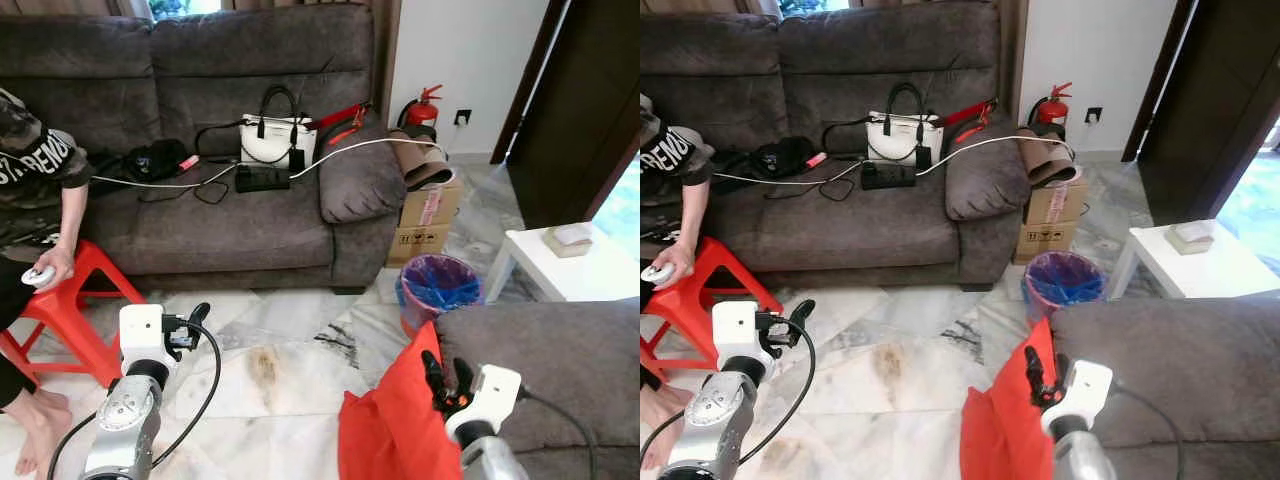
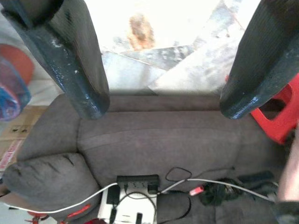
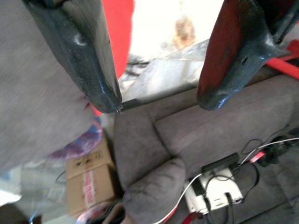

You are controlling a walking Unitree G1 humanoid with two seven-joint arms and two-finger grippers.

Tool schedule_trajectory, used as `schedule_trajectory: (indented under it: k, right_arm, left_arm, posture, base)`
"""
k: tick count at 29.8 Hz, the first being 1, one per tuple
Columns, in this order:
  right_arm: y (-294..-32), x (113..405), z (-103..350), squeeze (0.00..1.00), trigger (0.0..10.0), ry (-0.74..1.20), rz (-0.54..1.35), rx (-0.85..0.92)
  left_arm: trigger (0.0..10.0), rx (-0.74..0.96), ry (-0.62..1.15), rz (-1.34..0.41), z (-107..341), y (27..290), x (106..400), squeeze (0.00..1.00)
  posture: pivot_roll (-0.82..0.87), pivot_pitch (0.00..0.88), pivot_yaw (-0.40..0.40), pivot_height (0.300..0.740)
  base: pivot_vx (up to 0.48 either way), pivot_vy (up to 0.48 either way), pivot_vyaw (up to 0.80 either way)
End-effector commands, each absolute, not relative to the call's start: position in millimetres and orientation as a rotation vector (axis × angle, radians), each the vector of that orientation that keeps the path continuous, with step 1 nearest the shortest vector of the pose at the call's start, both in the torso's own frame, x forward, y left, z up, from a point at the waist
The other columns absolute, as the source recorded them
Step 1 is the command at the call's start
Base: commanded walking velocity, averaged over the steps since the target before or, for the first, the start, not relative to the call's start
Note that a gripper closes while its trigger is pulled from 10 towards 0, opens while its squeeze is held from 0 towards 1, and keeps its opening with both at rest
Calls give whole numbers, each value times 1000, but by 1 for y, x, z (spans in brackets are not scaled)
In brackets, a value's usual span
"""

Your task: Move the pillow to the sofa from floor

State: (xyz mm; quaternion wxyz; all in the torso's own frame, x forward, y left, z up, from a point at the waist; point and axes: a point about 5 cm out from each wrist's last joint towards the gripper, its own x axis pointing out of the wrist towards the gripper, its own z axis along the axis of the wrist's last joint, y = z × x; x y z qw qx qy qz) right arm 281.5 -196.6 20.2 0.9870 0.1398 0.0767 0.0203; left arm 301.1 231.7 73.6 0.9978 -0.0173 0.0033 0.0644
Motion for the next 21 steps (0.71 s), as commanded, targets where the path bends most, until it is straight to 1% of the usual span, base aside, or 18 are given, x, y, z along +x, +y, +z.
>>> schedule_trajectory:
  k: [1, 4, 6, 11, 17, 19, 21]
  right_arm:
    - [-195, 282, 19, 0, 10000, 172, 55, 279]
    - [-204, 287, 26, 0, 10000, 166, 61, 257]
    - [-205, 288, 27, 0, 10000, 162, 59, 256]
    - [-209, 288, 30, 0, 10000, 132, 28, 275]
    - [-210, 284, 29, 0, 10000, 120, 19, 280]
    - [-209, 273, 23, 0, 10000, 128, 19, 267]
    - [-209, 271, 22, 0, 10000, 126, 9, 260]
  left_arm:
    - [10000, -69, 17, 159, 71, 234, 301, 0]
    - [10000, -104, 12, 178, 67, 228, 299, 0]
    - [10000, -104, 11, 176, 67, 227, 298, 0]
    - [10000, -54, 7, 150, 64, 223, 294, 0]
    - [10000, -43, -9, 148, 65, 224, 290, 0]
    - [10000, -34, -27, 158, 67, 231, 282, 0]
    - [10000, -31, -30, 159, 68, 233, 279, 0]
  posture:
    - [55, 39, -6, 740]
    - [63, 35, -30, 740]
    - [65, 35, -33, 740]
    - [67, 33, -37, 740]
    - [72, 28, -37, 740]
    - [81, 20, -32, 740]
    - [80, 19, -31, 740]
  base:
    - [0, 0, 0]
    - [0, 0, 0]
    - [0, 0, 0]
    - [0, 0, 0]
    - [0, 0, 0]
    - [0, 0, 0]
    - [0, 0, 0]
